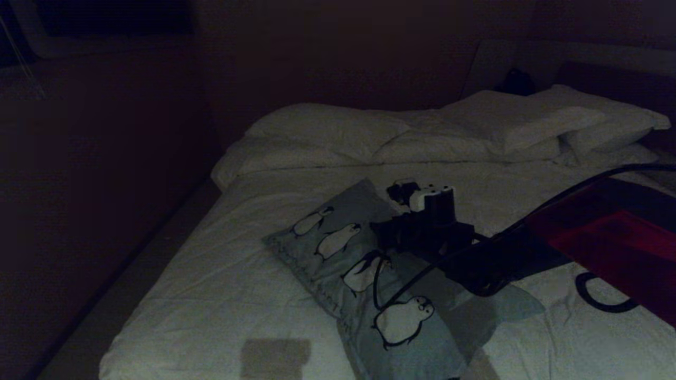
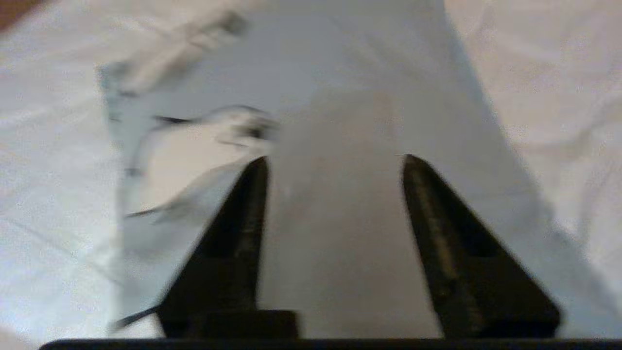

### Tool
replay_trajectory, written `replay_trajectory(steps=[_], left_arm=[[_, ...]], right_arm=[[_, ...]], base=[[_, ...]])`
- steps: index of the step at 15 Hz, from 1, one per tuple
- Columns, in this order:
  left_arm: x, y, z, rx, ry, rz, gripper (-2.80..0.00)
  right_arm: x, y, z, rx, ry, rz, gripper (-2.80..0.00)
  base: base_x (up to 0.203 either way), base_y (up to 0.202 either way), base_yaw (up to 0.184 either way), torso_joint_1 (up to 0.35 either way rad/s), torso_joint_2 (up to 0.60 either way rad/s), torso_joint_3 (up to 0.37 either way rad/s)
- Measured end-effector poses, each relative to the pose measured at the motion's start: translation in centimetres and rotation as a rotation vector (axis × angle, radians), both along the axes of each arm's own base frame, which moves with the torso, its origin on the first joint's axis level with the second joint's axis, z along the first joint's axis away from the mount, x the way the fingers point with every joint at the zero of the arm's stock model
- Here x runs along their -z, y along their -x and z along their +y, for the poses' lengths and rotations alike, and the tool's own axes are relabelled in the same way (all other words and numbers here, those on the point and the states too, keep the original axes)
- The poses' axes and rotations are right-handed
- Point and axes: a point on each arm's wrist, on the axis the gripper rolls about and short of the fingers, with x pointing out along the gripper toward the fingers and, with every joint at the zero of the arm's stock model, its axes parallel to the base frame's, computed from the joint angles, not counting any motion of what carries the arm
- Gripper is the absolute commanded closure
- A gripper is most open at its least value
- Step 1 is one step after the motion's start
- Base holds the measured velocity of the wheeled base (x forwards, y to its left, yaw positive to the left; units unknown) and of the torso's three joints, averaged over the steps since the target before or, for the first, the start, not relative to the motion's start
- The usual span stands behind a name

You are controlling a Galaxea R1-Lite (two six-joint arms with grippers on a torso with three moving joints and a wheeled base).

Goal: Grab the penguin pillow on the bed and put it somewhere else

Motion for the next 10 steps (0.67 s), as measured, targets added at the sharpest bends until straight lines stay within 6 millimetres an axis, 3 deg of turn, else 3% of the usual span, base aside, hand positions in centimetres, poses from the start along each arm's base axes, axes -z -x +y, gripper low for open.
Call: replay_trajectory(steps=[5,6,7,10], left_arm=[[0.0,0.0,0.0,0.000,0.000,0.001,0.00],[0.0,0.0,0.0,0.000,0.000,0.000,0.00],[0.0,0.0,0.0,0.000,0.000,0.000,0.00],[0.0,0.0,0.0,0.000,0.000,0.000,0.00]], right_arm=[[-6.0,1.4,-2.7,0.038,-0.078,-0.111,-2.80],[-7.6,1.8,-3.8,0.055,-0.097,-0.142,-1.59],[-9.2,2.2,-5.0,0.072,-0.115,-0.174,0.00],[-13.0,2.5,-10.2,0.169,-0.154,-0.266,0.00]], base=[[0.000,0.000,0.000,0.000,0.00,0.000],[0.000,0.000,0.000,0.000,0.00,0.000],[0.000,0.000,0.000,0.000,0.00,0.000],[0.000,0.000,0.000,0.000,0.00,0.000]])
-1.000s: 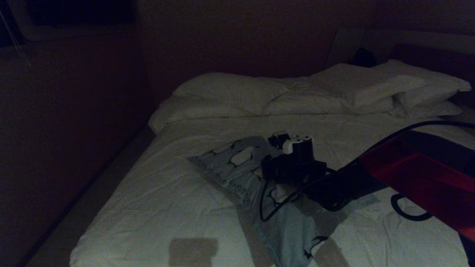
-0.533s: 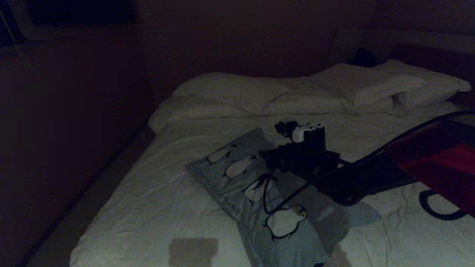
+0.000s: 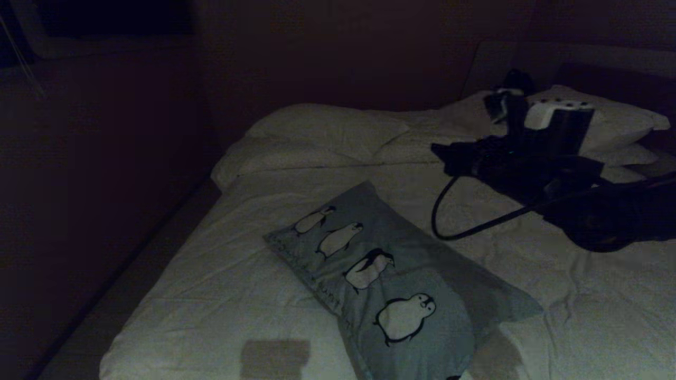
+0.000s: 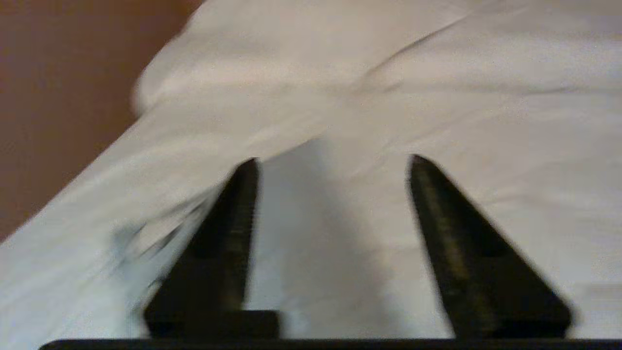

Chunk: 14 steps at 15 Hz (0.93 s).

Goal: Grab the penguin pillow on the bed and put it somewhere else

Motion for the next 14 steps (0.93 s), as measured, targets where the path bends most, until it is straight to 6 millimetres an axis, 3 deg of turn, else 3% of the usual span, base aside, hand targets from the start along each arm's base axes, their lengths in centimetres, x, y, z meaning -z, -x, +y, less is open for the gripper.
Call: replay_trajectory(steps=[3,7,10,14], left_arm=[[0.0,0.0,0.0,0.000,0.000,0.000,0.00],[0.0,0.0,0.0,0.000,0.000,0.000,0.00],[0.0,0.0,0.0,0.000,0.000,0.000,0.00],[0.0,0.0,0.0,0.000,0.000,0.000,0.00]], right_arm=[[-2.8,-0.4,-4.9,0.109,-0.035,-0.079,0.00],[-5.2,0.6,-8.8,0.208,-0.050,-0.151,0.00],[-6.9,3.1,-10.3,0.254,-0.057,-0.197,0.00],[-7.0,8.5,-11.6,0.308,-0.049,-0.193,0.00]], base=[[0.000,0.000,0.000,0.000,0.00,0.000],[0.000,0.000,0.000,0.000,0.00,0.000],[0.000,0.000,0.000,0.000,0.00,0.000],[0.000,0.000,0.000,0.000,0.00,0.000]])
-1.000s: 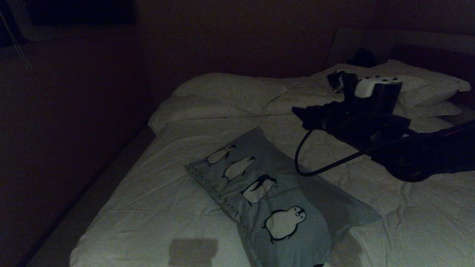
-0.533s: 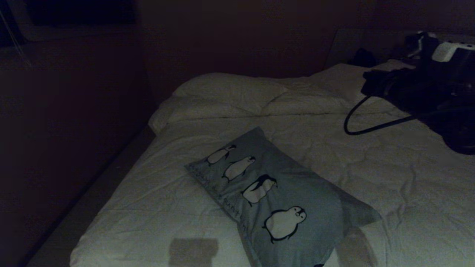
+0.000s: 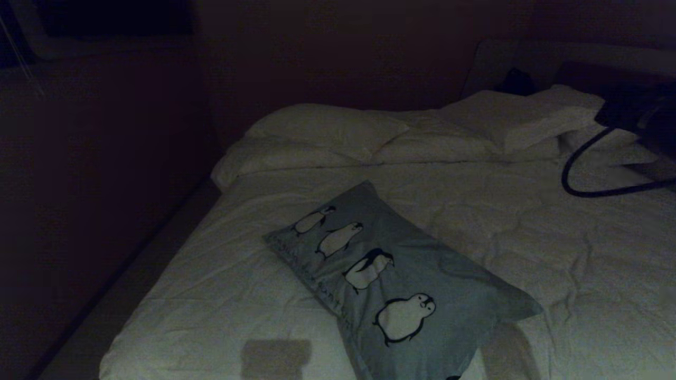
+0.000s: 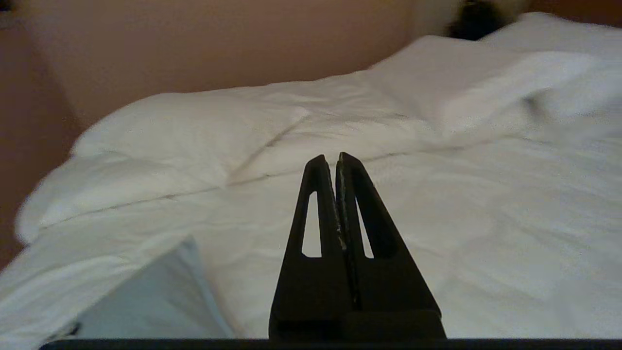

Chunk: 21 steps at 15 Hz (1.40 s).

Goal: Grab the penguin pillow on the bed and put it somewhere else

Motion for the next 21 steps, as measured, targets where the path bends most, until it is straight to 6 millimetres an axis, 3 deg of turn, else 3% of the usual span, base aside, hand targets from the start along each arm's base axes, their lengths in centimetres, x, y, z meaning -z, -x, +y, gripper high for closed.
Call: replay_trajectory(steps=[4,8,14,18,21], left_arm=[[0.0,0.0,0.0,0.000,0.001,0.000,0.00],[0.0,0.0,0.0,0.000,0.000,0.000,0.00],[0.0,0.0,0.0,0.000,0.000,0.000,0.00],[0.0,0.0,0.0,0.000,0.000,0.000,0.00],[0.0,0.0,0.0,0.000,0.001,0.000,0.00]], right_arm=[[-0.2,6.2,-1.7,0.130,-0.004,-0.017,0.00],[1.2,11.5,-2.6,0.293,-0.016,0.031,0.00],[4.5,18.1,-2.6,0.516,-0.002,0.102,0.00],[5.9,24.1,-2.2,0.610,0.004,0.024,0.00],[7.2,28.7,-1.8,0.589,-0.001,-0.053,0.00]], base=[[0.000,0.000,0.000,0.000,0.00,0.000],[0.000,0.000,0.000,0.000,0.00,0.000],[0.000,0.000,0.000,0.000,0.00,0.000],[0.000,0.000,0.000,0.000,0.00,0.000],[0.000,0.000,0.000,0.000,0.00,0.000]])
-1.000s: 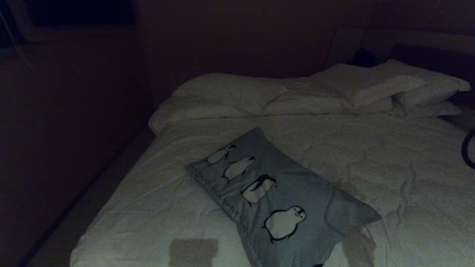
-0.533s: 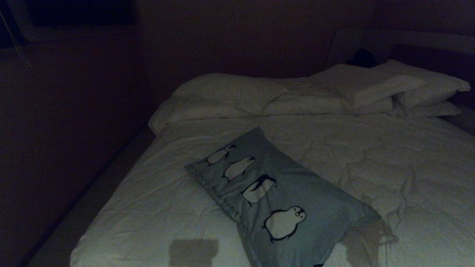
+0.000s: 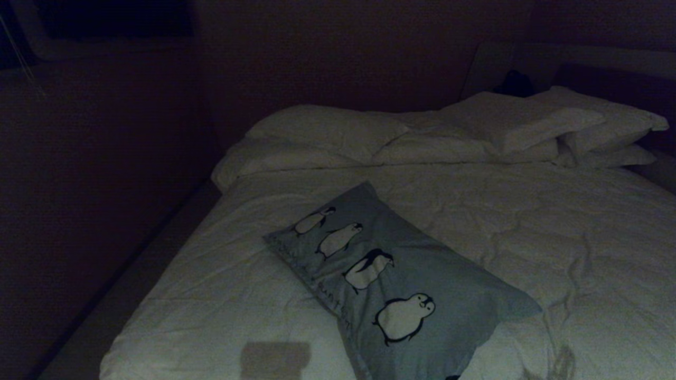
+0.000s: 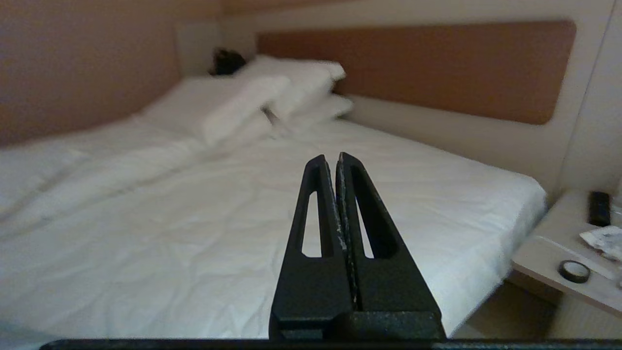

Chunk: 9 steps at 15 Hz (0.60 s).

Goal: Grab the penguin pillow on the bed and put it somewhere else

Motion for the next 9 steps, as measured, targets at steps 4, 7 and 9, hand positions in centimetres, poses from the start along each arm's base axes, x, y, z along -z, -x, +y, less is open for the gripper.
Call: replay_trajectory(steps=[4,7,9], left_arm=[[0.0,0.0,0.0,0.000,0.000,0.000,0.00],[0.0,0.0,0.0,0.000,0.000,0.000,0.00],[0.0,0.0,0.0,0.000,0.000,0.000,0.00]], right_arm=[[2.0,2.8,0.0,-0.150,-0.018,-0.010,0.00],[2.9,3.2,0.1,-0.262,-0.036,0.027,0.00],[3.0,3.4,0.2,-0.334,-0.038,0.045,0.00]], base=[[0.000,0.000,0.000,0.000,0.00,0.000],[0.000,0.000,0.000,0.000,0.00,0.000],[0.000,0.000,0.000,0.000,0.00,0.000]])
